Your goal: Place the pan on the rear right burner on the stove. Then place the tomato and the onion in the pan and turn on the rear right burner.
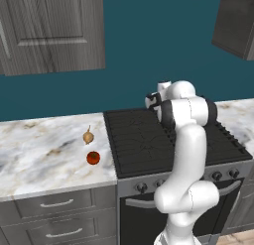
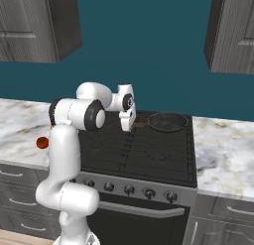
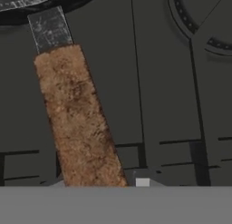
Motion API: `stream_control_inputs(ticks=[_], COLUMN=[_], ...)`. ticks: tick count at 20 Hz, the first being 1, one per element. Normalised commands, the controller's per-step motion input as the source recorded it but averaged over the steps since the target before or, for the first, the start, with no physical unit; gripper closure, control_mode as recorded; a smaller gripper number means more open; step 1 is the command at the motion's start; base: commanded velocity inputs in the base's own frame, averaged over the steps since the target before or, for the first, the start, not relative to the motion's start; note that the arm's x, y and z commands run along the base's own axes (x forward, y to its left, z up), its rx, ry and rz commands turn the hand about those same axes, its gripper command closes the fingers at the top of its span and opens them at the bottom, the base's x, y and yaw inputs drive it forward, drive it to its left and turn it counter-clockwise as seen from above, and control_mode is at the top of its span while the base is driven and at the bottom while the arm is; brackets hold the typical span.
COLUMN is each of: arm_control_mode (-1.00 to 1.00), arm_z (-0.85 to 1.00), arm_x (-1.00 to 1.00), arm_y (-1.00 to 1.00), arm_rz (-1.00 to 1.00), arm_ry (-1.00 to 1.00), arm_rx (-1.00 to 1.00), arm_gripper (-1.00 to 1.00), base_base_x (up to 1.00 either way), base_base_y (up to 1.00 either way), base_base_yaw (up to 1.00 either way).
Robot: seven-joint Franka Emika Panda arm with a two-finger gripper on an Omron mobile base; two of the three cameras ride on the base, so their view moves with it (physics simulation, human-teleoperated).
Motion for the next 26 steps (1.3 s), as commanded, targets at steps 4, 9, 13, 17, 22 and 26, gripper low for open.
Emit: stream_control_inputs(ticks=[4,9,13,17,22,26], arm_control_mode=[-1.0,-1.0,-1.0,-1.0,-1.0,-1.0], arm_z=[0.0,0.0,0.0,0.02,0.33,0.59], arm_x=[0.09,0.0,0.0,0.0,-0.21,-0.39], arm_y=[0.0,0.0,0.0,0.0,0.15,0.17], arm_rz=[0.0,0.0,0.0,0.0,0.01,0.08], arm_ry=[0.04,0.0,0.0,0.0,-0.02,-0.05], arm_rx=[0.0,0.0,0.0,0.0,0.0,0.0], arm_gripper=[-1.0,-1.0,-1.0,-1.0,-1.0,-1.0], base_base_x=[0.0,0.0,0.0,0.0,0.0,0.0], base_base_y=[0.0,0.0,0.0,0.0,0.0,0.0], base_base_yaw=[0.0,0.0,0.0,0.0,0.0,0.0])
